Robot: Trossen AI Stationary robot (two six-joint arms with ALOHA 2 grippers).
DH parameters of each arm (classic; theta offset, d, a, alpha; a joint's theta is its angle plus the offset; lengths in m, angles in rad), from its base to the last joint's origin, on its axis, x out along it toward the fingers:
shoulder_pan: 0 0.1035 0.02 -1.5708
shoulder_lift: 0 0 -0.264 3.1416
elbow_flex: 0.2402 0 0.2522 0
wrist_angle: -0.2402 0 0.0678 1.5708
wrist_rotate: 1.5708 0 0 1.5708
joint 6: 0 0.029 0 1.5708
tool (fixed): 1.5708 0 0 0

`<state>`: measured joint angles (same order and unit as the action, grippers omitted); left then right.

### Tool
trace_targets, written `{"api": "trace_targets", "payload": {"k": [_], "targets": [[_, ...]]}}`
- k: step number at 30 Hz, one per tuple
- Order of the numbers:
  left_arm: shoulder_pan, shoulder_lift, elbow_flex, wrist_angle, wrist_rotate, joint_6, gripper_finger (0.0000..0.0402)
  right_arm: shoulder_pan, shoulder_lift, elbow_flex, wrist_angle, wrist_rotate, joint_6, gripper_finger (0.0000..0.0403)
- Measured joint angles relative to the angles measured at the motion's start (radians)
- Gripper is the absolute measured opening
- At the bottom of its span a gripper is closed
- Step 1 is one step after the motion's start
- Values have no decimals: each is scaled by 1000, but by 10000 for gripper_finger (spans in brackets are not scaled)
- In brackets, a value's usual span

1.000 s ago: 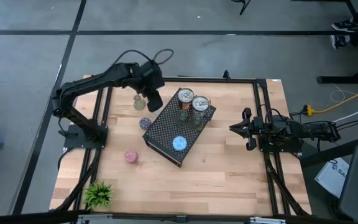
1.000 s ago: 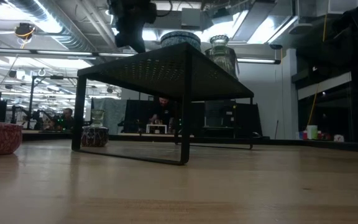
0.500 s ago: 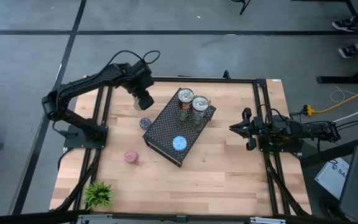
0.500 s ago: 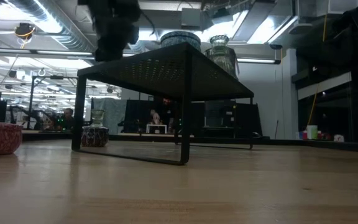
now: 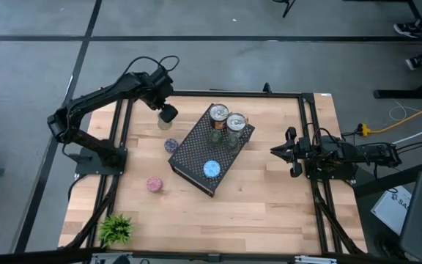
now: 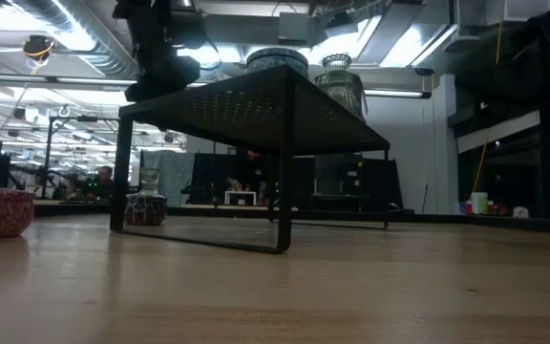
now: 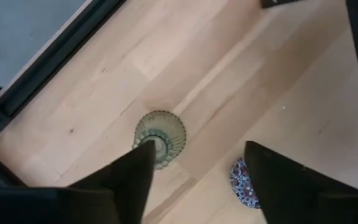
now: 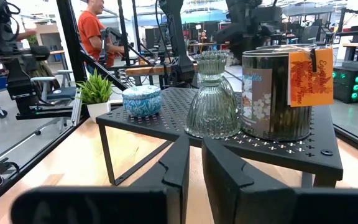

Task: Pick & Place candle stick holders
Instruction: Put the glass candle holder on the shelf

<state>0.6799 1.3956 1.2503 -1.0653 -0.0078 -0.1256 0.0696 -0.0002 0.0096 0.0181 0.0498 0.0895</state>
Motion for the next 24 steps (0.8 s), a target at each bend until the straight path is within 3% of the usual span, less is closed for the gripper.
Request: {"api": "trace_targets", "payload": {"k": [5, 9, 24], "targets": [[20, 0, 0, 0, -33, -29, 305, 0, 0, 0, 0, 0, 0, 48], [33, 2, 0, -1, -54, -44, 332, 0, 0, 0, 0, 0, 0, 48], [37, 141, 0, -26, -106, -27, 337, 0, 0, 0, 0, 0, 0, 48]]}}
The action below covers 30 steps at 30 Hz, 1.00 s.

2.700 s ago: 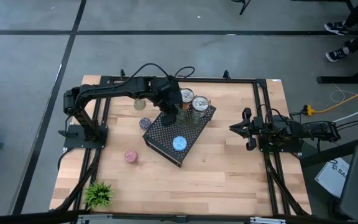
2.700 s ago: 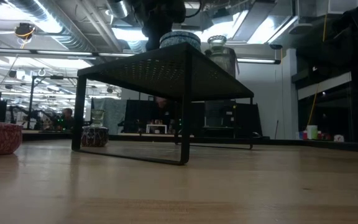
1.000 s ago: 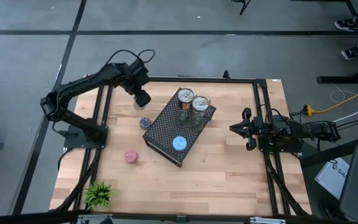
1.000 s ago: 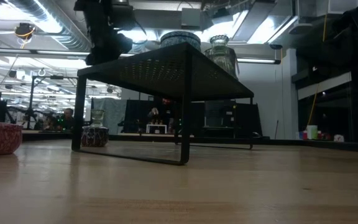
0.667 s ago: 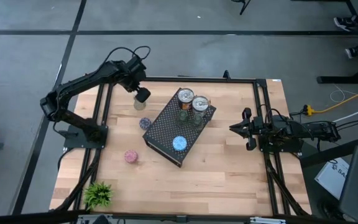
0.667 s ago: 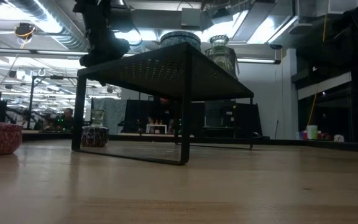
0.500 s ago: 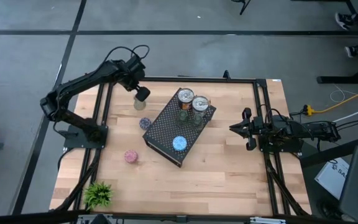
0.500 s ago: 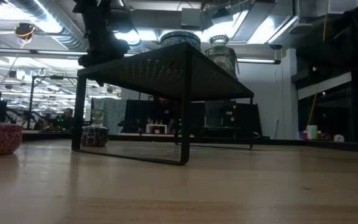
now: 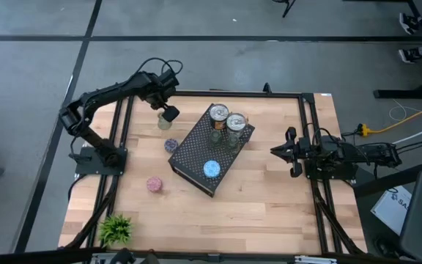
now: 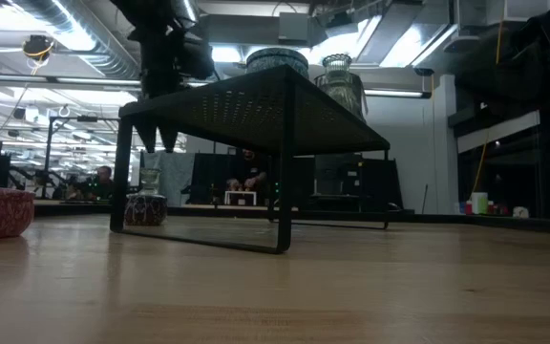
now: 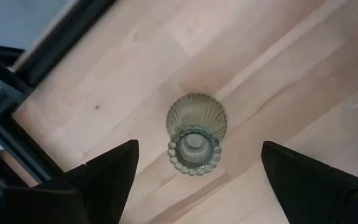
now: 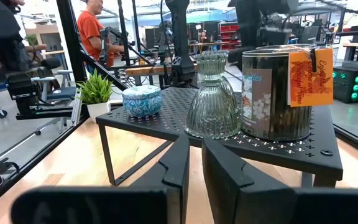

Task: Pick & Place candle stick holders
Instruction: Put the glass candle holder on the shelf

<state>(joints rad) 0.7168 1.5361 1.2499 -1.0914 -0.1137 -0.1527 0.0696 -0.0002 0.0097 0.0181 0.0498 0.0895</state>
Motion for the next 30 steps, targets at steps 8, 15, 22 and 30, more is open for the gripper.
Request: {"api": "trace_targets", "payload": {"k": [8, 15, 22, 30], "targets": [[0, 82, 0, -56, -4, 10, 338, 0, 0, 0, 0, 0, 0, 48], [0, 130, 0, -54, -6, 41, 336, 0, 0, 0, 0, 0, 0, 48], [-1, 166, 0, -46, -27, 60, 336, 0, 0, 0, 0, 0, 0, 48], [-1, 173, 0, -26, -26, 62, 316, 0, 0, 0, 0, 0, 0, 48]]}}
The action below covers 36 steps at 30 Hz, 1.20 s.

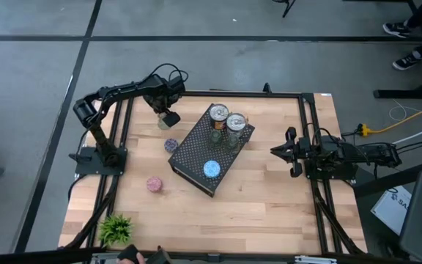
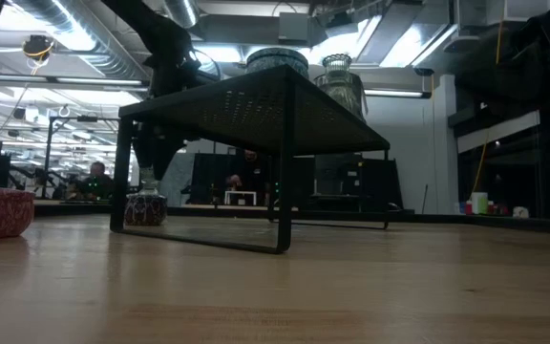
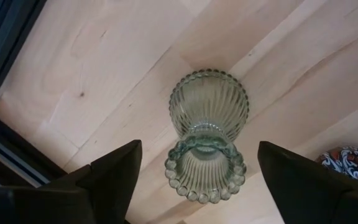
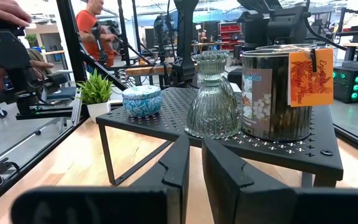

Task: Pick & Place candle stick holders
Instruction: Put the glass candle holder on the shelf

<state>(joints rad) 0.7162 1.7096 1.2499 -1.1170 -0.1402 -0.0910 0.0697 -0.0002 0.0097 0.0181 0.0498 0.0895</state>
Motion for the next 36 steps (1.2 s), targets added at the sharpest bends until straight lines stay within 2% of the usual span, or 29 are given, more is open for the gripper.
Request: {"api": "trace_targets", "payload": {"k": [11, 20, 25, 36], "targets": [[0, 0, 0, -2, 1, 0, 241, 0, 0, 0, 0, 0, 0, 48], [0, 0, 0, -2, 7, 0, 196, 0, 0, 0, 0, 0, 0, 48], [0, 0, 0, -2, 8, 2, 184, 0, 0, 0, 0, 0, 0, 48], [0, 0, 0, -9, 10, 25, 184, 0, 0, 0, 0, 0, 0, 48]]}}
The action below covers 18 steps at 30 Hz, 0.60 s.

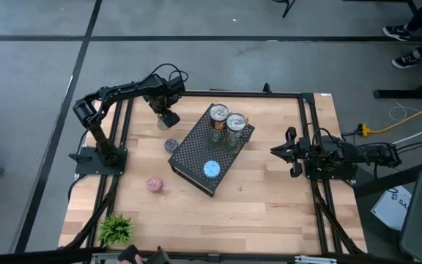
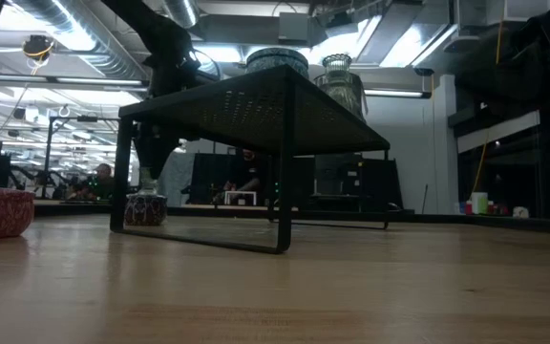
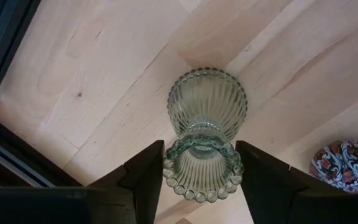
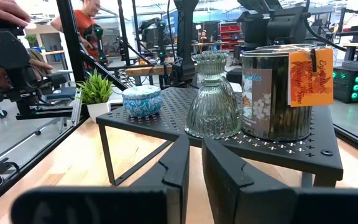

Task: Pick & Place candle stick holders
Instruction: Put the glass candle holder on the shelf

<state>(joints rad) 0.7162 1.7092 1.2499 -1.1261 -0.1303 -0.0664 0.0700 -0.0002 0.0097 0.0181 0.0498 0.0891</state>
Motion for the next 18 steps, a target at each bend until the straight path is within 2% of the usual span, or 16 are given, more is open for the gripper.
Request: {"api": "trace_targets", "payload": {"k": [9, 18], "targets": [[0, -27, 0, -76, 67, 10, 180, 0, 0, 0, 0, 0, 0, 48], [-3, -67, 9, -143, 74, 4, 180, 0, 0, 0, 0, 0, 0, 48]]}}
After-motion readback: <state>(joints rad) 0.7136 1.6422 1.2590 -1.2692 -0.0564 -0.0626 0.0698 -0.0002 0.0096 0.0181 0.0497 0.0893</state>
